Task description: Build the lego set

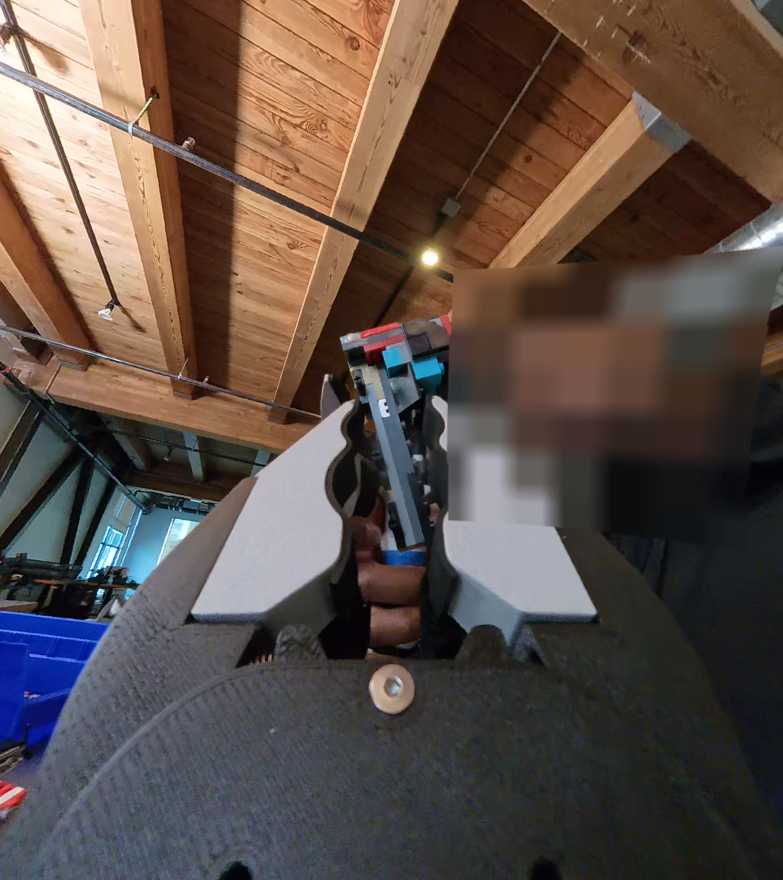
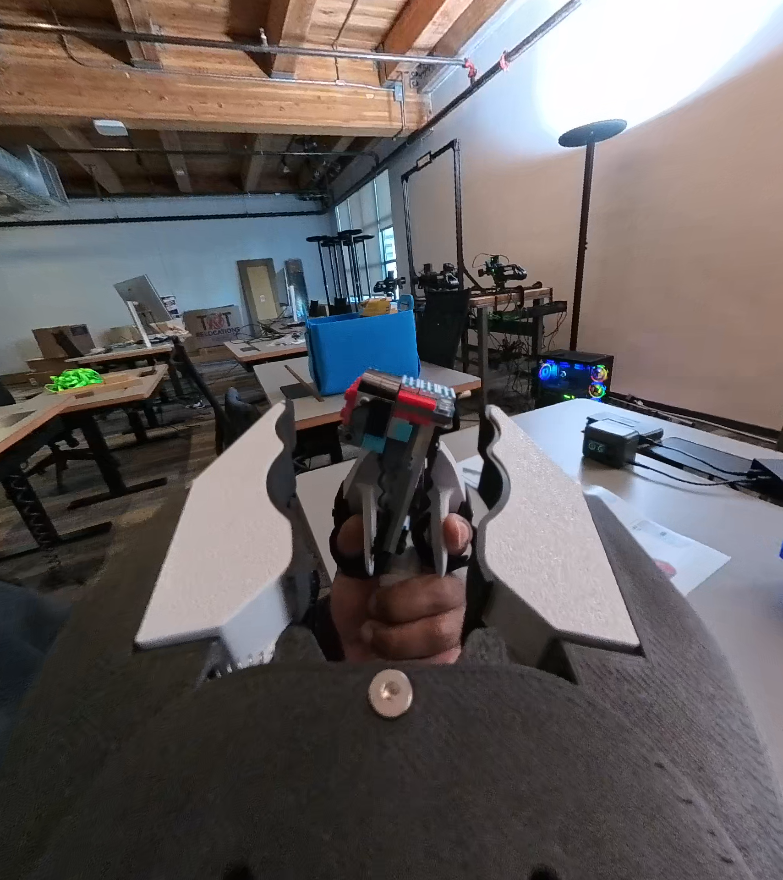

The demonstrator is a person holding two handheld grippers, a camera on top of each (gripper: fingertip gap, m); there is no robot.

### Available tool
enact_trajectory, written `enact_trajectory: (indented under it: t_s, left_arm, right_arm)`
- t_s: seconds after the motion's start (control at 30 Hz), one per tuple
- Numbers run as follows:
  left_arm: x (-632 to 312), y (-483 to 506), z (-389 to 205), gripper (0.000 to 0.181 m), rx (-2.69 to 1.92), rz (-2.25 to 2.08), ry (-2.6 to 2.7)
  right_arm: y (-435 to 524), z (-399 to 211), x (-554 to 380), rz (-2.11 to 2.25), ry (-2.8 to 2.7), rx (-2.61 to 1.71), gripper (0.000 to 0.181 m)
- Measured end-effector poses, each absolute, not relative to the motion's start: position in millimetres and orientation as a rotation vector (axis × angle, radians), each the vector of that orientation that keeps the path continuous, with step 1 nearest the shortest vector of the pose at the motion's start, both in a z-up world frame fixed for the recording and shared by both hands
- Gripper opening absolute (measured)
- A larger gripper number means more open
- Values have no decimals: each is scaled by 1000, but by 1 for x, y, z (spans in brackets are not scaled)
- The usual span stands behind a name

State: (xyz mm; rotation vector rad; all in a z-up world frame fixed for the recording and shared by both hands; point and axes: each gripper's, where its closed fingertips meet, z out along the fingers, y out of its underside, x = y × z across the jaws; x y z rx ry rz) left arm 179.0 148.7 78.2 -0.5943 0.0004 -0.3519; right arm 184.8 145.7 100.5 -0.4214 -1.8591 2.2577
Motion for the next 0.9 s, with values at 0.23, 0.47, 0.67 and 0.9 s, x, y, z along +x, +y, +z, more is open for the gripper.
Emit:
enact_trajectory:
  t_s: [0.23, 0.47, 0.67, 0.9]
  left_arm:
    - [191, 166, 73, 25, -695, -275, 55]
    - [194, 171, 71, 25, -726, -254, 70]
    - [197, 170, 71, 24, -729, -255, 84]
    - [196, 171, 69, 24, -732, -261, 83]
  right_arm:
    - [146, 97, 184, 2260, -1845, -434, 71]
    - [146, 96, 188, 2264, -1835, -408, 53]
    - [146, 96, 190, 2251, -1807, -382, 52]
    - [148, 95, 189, 2255, -1782, -385, 51]
